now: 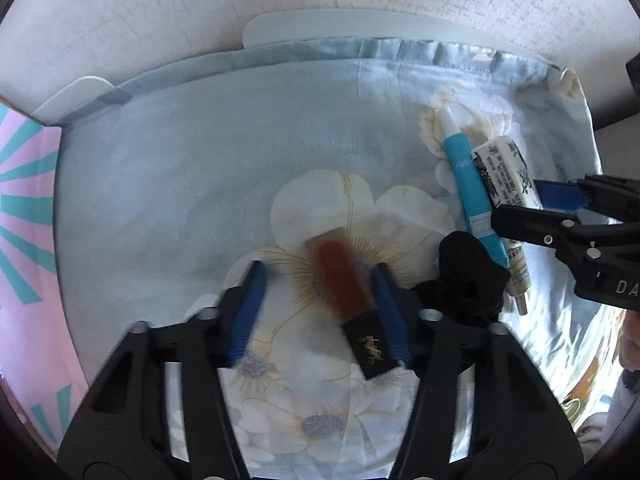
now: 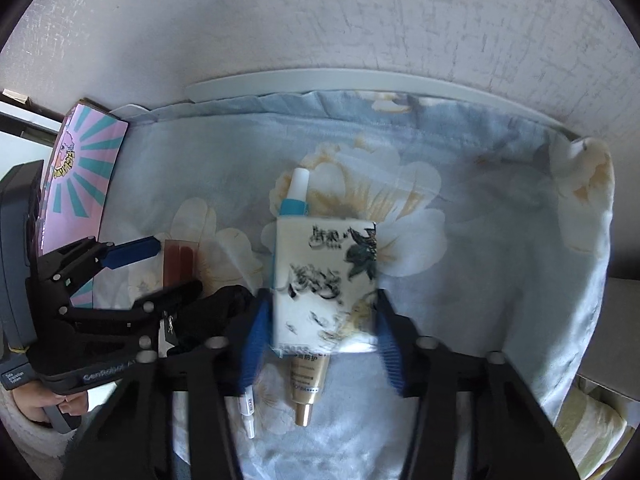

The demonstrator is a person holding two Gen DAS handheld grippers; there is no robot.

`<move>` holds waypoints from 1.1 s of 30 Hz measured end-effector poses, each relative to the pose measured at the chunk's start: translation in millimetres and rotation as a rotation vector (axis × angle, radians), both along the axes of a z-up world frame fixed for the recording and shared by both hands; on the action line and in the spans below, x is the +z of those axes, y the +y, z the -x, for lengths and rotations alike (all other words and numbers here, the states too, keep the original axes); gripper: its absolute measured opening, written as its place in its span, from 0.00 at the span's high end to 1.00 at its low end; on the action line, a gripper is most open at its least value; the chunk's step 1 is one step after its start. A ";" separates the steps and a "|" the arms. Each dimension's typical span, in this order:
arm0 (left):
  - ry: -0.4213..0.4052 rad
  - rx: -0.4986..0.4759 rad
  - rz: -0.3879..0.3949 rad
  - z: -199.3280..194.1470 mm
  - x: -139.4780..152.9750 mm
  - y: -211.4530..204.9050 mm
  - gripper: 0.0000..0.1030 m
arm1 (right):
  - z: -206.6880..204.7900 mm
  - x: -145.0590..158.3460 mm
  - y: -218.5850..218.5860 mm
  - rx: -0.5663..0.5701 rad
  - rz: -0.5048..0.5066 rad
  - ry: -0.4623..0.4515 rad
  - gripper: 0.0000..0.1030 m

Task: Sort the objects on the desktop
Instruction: 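Grasp the red-and-black lipstick with the left tool while the right tool grasps the white tissue pack, then carry lipstick and tissue pack into the cardboard box and release both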

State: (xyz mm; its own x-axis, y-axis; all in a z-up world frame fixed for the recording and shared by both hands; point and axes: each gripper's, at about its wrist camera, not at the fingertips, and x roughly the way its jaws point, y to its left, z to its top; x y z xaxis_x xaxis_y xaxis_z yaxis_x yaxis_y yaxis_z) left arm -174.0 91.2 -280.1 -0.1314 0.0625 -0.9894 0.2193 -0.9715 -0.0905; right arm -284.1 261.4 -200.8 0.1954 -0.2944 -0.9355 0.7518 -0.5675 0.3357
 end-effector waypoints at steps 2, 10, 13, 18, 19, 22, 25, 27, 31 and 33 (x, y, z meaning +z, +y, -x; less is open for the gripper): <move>-0.005 -0.006 0.009 0.1 0.8 0.5 0.79 | -0.4 0.3 0.9 -0.007 0.005 0.003 0.58; 0.004 -0.034 0.017 -8.8 16.3 1.0 0.83 | 2.1 10.3 9.9 -0.030 0.010 0.030 0.59; 0.024 -0.063 0.021 -12.5 34.1 2.7 0.83 | 2.6 21.1 13.9 -0.035 0.005 0.043 0.59; 0.083 -0.122 0.040 -19.7 74.9 2.4 0.83 | -1.3 47.1 18.0 -0.031 -0.014 0.080 0.59; 0.096 -0.130 0.042 -17.0 84.4 0.1 0.83 | -2.2 54.3 18.5 -0.028 -0.017 0.092 0.59; 0.140 -0.143 0.049 -23.2 114.0 -8.9 0.83 | -6.4 81.0 17.2 -0.014 -0.030 0.136 0.59; 0.179 -0.145 0.065 -17.5 137.0 -23.9 0.83 | -10.9 106.8 12.6 0.006 -0.036 0.181 0.59; 0.204 -0.135 0.072 -22.9 150.4 -35.8 0.83 | -16.3 123.2 4.9 0.029 -0.038 0.215 0.59; 0.247 -0.093 0.090 -41.8 178.8 -65.2 0.83 | -33.4 156.7 -21.0 0.074 -0.035 0.274 0.59; 0.261 -0.067 0.106 -49.4 182.3 -82.8 0.83 | -44.7 171.1 -38.5 0.109 -0.030 0.303 0.59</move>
State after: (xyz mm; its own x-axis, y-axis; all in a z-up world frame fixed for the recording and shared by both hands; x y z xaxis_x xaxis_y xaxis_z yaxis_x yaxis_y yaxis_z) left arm -124.6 8.4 -97.8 -0.3814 -0.0218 -0.9241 0.1366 -0.9901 -0.0330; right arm -239.3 222.9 -29.7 -0.0646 -0.2582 -0.9639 0.8720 -0.4842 0.0713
